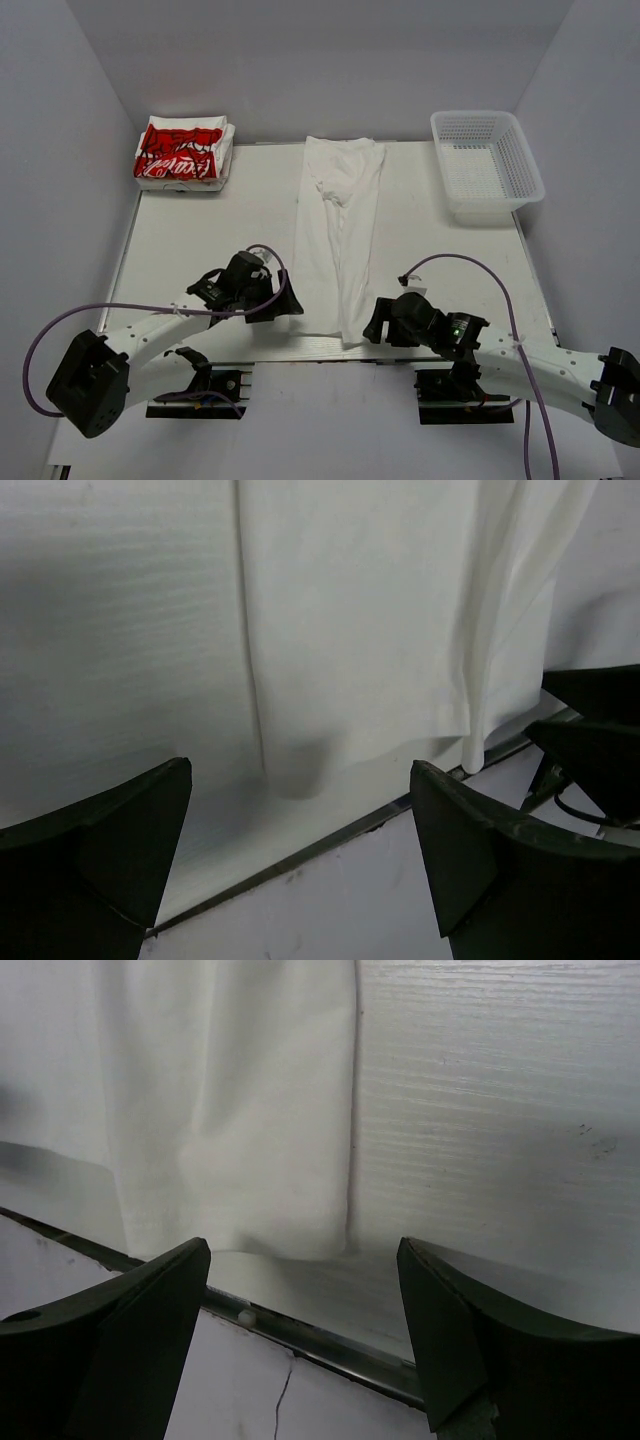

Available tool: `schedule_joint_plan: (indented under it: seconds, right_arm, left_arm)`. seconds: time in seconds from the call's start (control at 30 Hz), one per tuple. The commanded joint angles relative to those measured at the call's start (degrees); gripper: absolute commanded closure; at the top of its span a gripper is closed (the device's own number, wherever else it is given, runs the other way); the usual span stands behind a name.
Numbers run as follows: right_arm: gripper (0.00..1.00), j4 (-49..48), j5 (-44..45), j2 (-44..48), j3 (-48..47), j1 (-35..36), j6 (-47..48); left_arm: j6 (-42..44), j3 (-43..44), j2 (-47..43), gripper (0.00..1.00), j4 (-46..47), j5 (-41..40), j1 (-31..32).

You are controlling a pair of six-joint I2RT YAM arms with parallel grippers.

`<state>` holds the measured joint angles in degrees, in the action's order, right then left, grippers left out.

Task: Fold and stack the t-shirts
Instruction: Rotate the tshirt 90 degrees, then grab the bottom of the folded rectangular tshirt with both arms

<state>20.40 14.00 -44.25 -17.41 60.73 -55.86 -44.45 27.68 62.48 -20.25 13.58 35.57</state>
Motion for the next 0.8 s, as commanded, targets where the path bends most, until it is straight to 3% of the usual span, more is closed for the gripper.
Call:
schedule_joint_plan:
  seconds: [0.0, 0.07, 0.3, 0.4, 0.5, 0.53, 0.6, 0.63, 0.77]
  right_arm:
    - [0.19, -2.1, -1.3, -1.2, 0.7, -0.3, -2.6]
    - [0.23, -1.2, -1.4, -2.2, 0.4, -0.6, -2.4]
    - [0.43, -3.0, -3.1, -3.6, 0.3, -1.0, -0.2]
    - [0.56, -3.3, -3.6, -5.2, -0.3, -1.1, 0.4]
    - [0.73, -4.1, -4.8, -6.5, -0.9, -1.1, 0.9]
    - [0.84, -4.0, -4.9, -6.7, -1.0, -1.0, 1.5]
    - [0.96, -4.1, -6.5, -7.2, -1.8, -1.0, 2.2]
    - [1.00, -4.3, -7.0, -7.2, -2.1, -1.0, 3.0]
    - [1.00, -3.2, -12.8, -7.5, -3.5, -0.5, 3.0]
  left_arm:
    - [-0.8, -0.9, -1.8, 0.00, -4.4, 1.5, 1.9]
    - [-0.8, -3.6, -1.1, 0.00, -1.8, 2.8, 3.3]
    - [0.9, -3.2, 6.5, 0.21, -1.1, -4.8, 5.7]
    - [2.9, -1.1, 7.8, 0.32, -2.9, -3.9, 6.3]
    - [3.4, -1.7, 8.4, 0.59, -1.7, -2.9, 7.4]
    - [3.4, -1.8, 8.4, 0.71, -1.7, -2.9, 7.4]
    - [4.1, -1.8, 8.4, 0.82, -2.2, -3.7, 7.9]
    - [4.1, -1.1, 8.4, 0.98, -2.2, -3.7, 7.9]
    - [3.5, -1.1, 7.9, 1.00, -2.0, -2.9, 9.0]
